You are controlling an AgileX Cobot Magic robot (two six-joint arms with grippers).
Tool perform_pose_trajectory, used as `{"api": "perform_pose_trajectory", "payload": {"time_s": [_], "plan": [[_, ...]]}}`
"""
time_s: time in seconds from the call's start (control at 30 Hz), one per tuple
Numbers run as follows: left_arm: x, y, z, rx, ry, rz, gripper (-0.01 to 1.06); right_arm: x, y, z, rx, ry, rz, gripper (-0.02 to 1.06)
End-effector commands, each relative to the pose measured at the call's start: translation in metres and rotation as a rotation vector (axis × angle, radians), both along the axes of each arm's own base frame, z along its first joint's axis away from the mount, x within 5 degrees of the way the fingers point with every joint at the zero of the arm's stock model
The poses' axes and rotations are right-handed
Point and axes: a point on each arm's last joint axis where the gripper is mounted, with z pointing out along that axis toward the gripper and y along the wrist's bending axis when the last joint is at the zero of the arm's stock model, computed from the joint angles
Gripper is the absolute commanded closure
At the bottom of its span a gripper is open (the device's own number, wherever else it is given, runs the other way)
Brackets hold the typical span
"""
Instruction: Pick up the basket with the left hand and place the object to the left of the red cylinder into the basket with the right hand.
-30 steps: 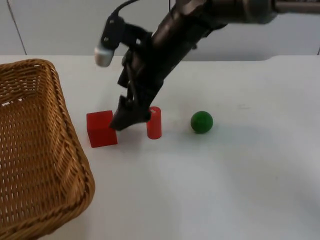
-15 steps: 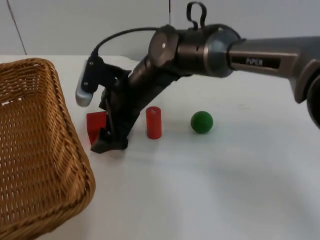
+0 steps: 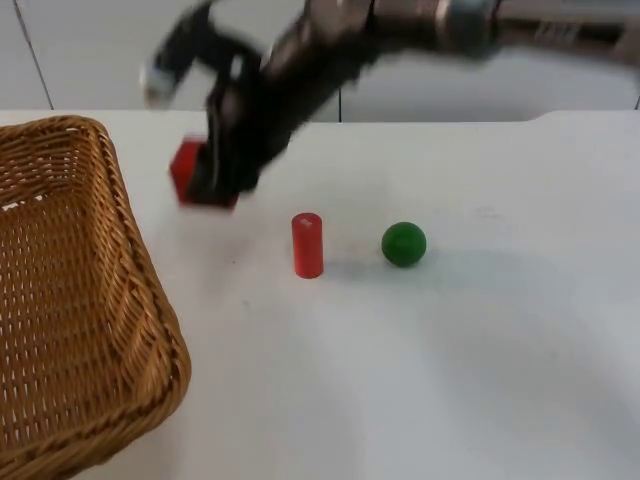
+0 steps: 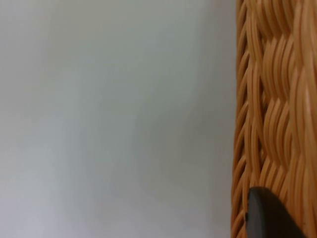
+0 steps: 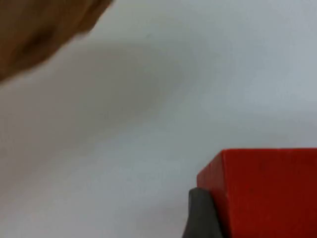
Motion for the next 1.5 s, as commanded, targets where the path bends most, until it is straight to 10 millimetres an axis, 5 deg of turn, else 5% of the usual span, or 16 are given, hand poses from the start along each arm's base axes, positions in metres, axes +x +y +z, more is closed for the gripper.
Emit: {"api": "perform_pose_trajectory", "payload": {"time_s": [0.0,0.2,0.4,0.67,1.0,1.23,1.47], "plan": [[-0.001,-0.001,0.002,-0.018,-0.01,0.007,1.05,0.0,-0.016,0.043,0.01,-0.005,-0.081,1.04],[-0.002,-0.003,0.002,-0.032,-0.004,-0.023,1.05,-0.018,-0.057,0.146,0.073,-0.049,-0.317,1.05],[-0.002,-0.004,0.002,-0.034,-0.003,-0.034,1.05,-0.037,-0.066,0.182,0.148,-0.006,-0.39,1.05],[-0.002,-0.005,0.002,-0.036,-0.004,-0.042,1.05,-0.063,-0.034,0.168,0.119,0.06,-0.331,1.05],[-0.002,-0.004,0.002,-0.031,-0.008,-0.036,1.05,-0.132,0.043,0.111,0.126,0.152,-0.13,1.05],[-0.002,-0.004,0.002,-0.032,-0.009,-0.037,1.05,-0.151,0.063,0.091,0.123,0.173,-0.074,1.05],[-0.002,-0.004,0.002,-0.036,-0.01,-0.039,1.05,-0.147,0.075,0.054,0.101,0.242,-0.066,1.01]]}}
